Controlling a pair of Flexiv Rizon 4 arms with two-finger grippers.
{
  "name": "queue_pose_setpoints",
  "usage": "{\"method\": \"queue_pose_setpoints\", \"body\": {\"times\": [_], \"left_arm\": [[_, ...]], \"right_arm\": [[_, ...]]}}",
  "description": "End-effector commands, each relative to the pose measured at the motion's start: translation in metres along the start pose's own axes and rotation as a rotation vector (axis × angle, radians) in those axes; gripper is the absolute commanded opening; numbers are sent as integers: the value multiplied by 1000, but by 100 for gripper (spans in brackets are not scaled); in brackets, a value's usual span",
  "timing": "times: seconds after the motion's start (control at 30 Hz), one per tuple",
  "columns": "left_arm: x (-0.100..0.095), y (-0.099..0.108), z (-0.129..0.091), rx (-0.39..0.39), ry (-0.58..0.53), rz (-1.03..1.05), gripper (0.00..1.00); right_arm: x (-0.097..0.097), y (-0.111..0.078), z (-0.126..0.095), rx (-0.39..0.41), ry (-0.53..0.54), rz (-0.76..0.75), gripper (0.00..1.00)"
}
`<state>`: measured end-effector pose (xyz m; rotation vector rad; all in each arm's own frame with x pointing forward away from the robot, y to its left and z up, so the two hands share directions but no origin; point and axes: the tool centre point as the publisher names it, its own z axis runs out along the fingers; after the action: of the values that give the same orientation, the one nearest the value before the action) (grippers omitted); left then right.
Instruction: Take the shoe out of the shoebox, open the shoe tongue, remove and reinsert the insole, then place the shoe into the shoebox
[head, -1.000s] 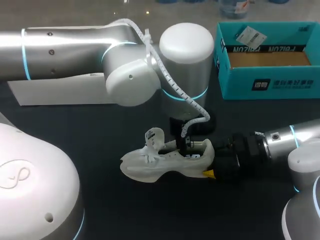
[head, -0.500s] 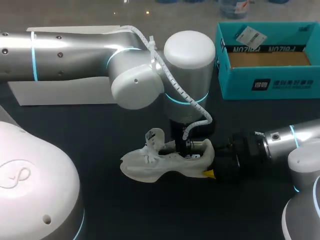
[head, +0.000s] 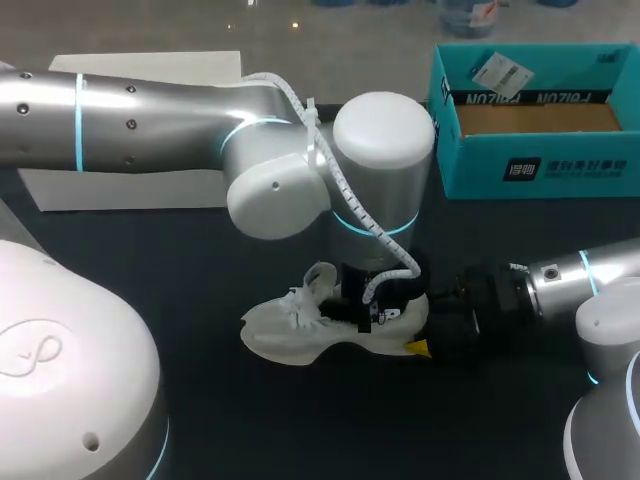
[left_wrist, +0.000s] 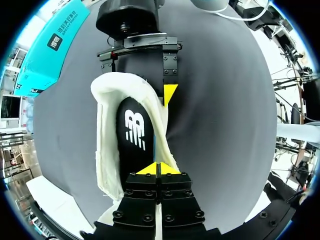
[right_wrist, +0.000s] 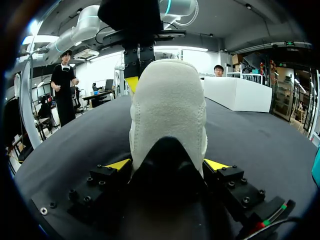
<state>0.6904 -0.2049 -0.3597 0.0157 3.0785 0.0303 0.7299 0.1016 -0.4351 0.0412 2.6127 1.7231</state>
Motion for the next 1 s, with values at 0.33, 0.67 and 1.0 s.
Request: {"method": "queue_pose_setpoints", "body": {"times": [0.33,0.67,1.0], "left_arm": [[5,-8,5,3,-16,22,30],[-6,-13,4,-1,-30,18,33],[-20,-16,19,-23,-45,17,31]], "right_arm": [[0,-6,5,3,-2,1,0],[0,-6,5,3,-2,1,0],[0,-6,5,3,-2,1,0]]}}
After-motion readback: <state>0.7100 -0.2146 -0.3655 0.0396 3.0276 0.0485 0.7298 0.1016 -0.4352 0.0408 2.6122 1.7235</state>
